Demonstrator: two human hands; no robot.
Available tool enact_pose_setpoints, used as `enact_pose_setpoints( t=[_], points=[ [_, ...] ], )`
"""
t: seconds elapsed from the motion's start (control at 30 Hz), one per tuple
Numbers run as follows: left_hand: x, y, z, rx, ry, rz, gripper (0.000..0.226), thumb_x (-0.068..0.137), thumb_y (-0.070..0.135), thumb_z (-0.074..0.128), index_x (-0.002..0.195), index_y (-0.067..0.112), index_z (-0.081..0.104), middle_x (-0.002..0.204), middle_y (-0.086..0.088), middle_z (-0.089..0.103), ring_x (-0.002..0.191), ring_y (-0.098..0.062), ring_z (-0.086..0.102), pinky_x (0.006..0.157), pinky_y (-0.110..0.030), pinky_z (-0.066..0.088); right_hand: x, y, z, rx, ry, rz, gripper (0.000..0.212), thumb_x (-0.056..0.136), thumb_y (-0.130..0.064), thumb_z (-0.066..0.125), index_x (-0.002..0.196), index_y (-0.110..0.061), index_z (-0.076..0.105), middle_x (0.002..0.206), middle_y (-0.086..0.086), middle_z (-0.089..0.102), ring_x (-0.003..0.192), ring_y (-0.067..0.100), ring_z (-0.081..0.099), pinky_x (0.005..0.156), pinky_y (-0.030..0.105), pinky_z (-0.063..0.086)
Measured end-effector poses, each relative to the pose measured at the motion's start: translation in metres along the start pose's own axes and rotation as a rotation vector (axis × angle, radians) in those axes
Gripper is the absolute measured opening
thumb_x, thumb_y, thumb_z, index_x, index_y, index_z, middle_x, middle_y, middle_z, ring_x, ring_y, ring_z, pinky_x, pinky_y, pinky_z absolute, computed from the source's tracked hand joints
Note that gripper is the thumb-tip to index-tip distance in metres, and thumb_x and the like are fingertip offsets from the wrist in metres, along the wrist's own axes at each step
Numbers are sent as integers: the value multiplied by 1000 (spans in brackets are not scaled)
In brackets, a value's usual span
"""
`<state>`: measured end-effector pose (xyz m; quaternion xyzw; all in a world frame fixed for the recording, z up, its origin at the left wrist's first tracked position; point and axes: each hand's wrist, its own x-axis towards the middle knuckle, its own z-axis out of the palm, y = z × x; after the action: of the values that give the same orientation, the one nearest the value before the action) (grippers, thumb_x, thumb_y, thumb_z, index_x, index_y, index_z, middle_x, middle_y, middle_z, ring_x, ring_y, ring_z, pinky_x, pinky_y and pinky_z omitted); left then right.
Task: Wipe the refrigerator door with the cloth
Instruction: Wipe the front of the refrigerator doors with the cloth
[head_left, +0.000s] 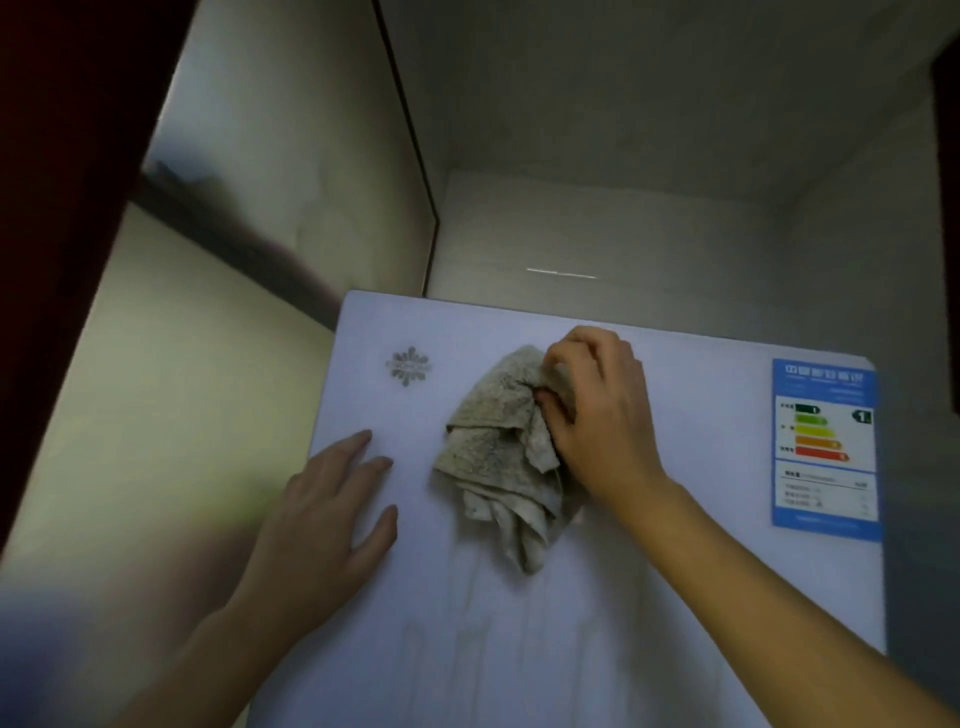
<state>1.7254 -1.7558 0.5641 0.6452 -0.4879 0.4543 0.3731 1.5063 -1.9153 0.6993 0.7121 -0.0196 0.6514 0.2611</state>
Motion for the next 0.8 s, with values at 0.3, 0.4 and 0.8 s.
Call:
enact_pose_setpoints(
  t=[0.3,0.4,0.8],
  points=[
    [-13,-6,17,-22,139,22,47,95,41,47,127,11,64,148,-8,53,133,-29,53,105,-40,44,-18,-16,2,-32,-121,26,29,95,-35,66,115,-15,73,119,0,69,107,20,60,91,37,53],
    [-19,-11,22,-33,181,30,44,96,37,48,126,9,65,146,-9,54,132,-31,55,106,-39,42,-31,-35,4,-125,-273,85,67,88,-63,55,134,-15,60,140,3,57,125,23,51,106,40,44],
    [-33,-26,40,11,244,109,45,97,33,53,133,7,63,155,-12,48,142,-30,48,112,-39,39,-55,-45,33,-98,-203,-77,52,92,-52,60,137,-26,63,147,8,52,133,31,47,107,46,36]
  ],
)
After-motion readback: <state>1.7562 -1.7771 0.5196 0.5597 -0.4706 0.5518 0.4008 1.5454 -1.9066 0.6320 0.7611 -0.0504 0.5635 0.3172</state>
